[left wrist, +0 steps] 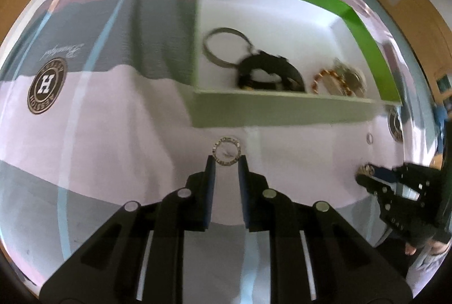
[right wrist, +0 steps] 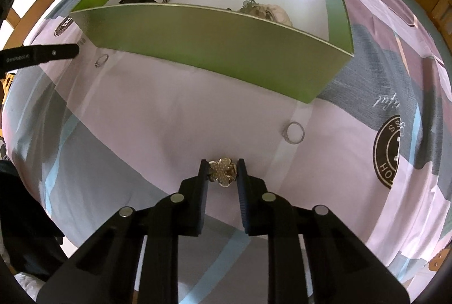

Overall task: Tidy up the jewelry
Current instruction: 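Grasp the silver flower charm with the right gripper while the left approaches the rhinestone ring, then close the left gripper on the rhinestone ring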

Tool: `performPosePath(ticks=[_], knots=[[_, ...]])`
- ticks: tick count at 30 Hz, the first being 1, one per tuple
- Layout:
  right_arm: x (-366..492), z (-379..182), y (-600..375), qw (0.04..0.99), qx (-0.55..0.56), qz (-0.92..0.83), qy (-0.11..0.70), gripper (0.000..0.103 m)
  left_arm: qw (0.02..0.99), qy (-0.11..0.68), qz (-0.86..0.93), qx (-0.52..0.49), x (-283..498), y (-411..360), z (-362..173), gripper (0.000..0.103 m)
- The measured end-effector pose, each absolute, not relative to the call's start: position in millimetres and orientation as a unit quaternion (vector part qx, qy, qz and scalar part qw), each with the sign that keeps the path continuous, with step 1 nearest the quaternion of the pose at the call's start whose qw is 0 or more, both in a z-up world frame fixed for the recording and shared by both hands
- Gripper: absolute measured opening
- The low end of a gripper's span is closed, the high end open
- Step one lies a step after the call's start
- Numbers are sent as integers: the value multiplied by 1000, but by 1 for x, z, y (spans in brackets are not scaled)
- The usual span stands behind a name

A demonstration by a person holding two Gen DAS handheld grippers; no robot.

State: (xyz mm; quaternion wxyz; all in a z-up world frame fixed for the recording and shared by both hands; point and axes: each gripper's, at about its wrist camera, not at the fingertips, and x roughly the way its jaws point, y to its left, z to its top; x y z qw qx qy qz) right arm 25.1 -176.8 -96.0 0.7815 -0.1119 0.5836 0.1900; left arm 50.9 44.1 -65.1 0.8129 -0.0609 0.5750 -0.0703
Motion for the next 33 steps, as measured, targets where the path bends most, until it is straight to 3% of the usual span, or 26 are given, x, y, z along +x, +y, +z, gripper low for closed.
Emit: performPosePath(ticks=[14, 33], knots=[[26, -84, -167, 792, -102, 194, 569, 20, 813, 578, -73, 24, 39, -5, -79, 16], [30, -75, -173, 805, -85, 188, 557, 20, 813, 575, -78, 41, 37, -16, -81, 16]])
